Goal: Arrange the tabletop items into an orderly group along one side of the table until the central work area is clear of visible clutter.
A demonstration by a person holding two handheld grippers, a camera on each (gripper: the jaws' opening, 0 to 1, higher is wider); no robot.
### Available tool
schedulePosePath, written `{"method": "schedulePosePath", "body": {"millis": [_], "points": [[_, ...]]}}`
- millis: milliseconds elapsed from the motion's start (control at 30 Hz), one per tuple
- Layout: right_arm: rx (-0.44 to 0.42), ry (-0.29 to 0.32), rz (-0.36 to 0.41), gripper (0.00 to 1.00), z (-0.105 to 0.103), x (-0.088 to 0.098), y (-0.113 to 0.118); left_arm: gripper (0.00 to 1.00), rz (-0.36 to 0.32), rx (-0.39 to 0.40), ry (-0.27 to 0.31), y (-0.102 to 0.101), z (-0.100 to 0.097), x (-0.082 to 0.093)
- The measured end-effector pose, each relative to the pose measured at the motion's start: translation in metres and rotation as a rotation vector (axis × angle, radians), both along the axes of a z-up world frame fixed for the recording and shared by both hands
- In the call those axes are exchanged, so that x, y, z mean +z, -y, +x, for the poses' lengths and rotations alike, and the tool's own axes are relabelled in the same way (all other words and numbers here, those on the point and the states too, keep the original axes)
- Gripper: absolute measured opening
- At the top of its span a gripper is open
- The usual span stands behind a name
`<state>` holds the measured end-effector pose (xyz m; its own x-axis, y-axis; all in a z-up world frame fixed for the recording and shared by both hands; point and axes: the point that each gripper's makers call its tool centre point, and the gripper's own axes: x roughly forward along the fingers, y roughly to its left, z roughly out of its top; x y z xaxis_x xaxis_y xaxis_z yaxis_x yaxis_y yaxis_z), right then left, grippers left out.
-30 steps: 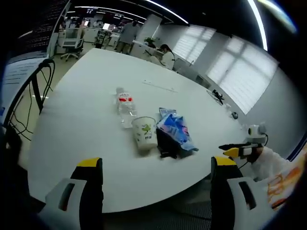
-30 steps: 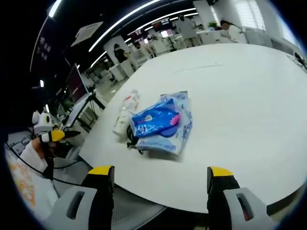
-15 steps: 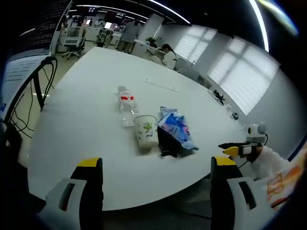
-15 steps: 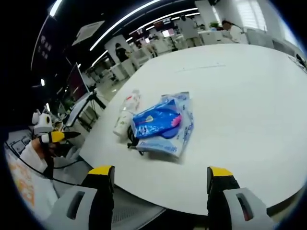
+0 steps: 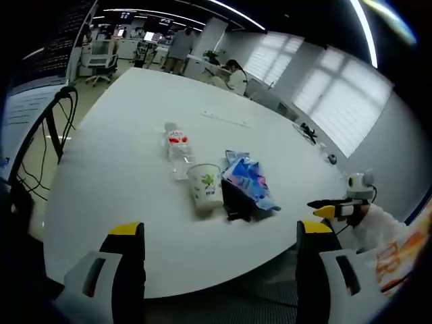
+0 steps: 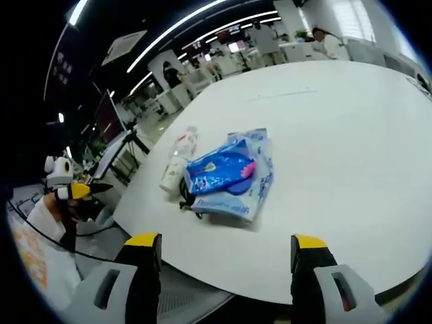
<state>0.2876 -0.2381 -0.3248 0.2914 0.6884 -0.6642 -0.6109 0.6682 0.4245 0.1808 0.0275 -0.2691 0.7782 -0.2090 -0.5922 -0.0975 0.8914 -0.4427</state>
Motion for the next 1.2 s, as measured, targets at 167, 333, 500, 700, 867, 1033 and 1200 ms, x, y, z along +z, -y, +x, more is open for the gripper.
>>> {"method": "schedulePosePath", "body": {"millis": [167, 333, 500, 700, 867, 1033, 1200], "points": [[0.002, -0.001, -0.006, 0.79, 0.004, 0.002, 0.001, 0.95, -0.026, 0.011, 0.015, 0.006, 0.002, 0.005], [0.013, 0.000, -0.007, 0.78, 0.005, 0.002, -0.001, 0.94, -0.025, 0.012, 0.009, 0.009, 0.002, 0.007], [0.019, -0.004, -0.011, 0.77, 0.006, -0.001, -0.002, 0.93, -0.037, 0.029, 0.011, 0.009, 0.000, 0.008], [0.024, -0.009, -0.012, 0.77, 0.004, -0.001, -0.003, 0.92, -0.044, 0.046, 0.014, 0.001, 0.000, 0.005], [0.020, -0.015, -0.014, 0.77, 0.004, -0.003, -0.001, 0.92, -0.059, 0.056, 0.009, -0.005, 0.001, -0.002], [0.011, -0.019, -0.014, 0.77, 0.004, -0.006, 0.003, 0.91, -0.057, 0.046, -0.003, -0.007, 0.006, -0.006], [0.005, -0.017, -0.008, 0.77, 0.004, -0.005, 0.003, 0.90, -0.054, 0.034, -0.005, -0.006, 0.014, -0.005]]}}
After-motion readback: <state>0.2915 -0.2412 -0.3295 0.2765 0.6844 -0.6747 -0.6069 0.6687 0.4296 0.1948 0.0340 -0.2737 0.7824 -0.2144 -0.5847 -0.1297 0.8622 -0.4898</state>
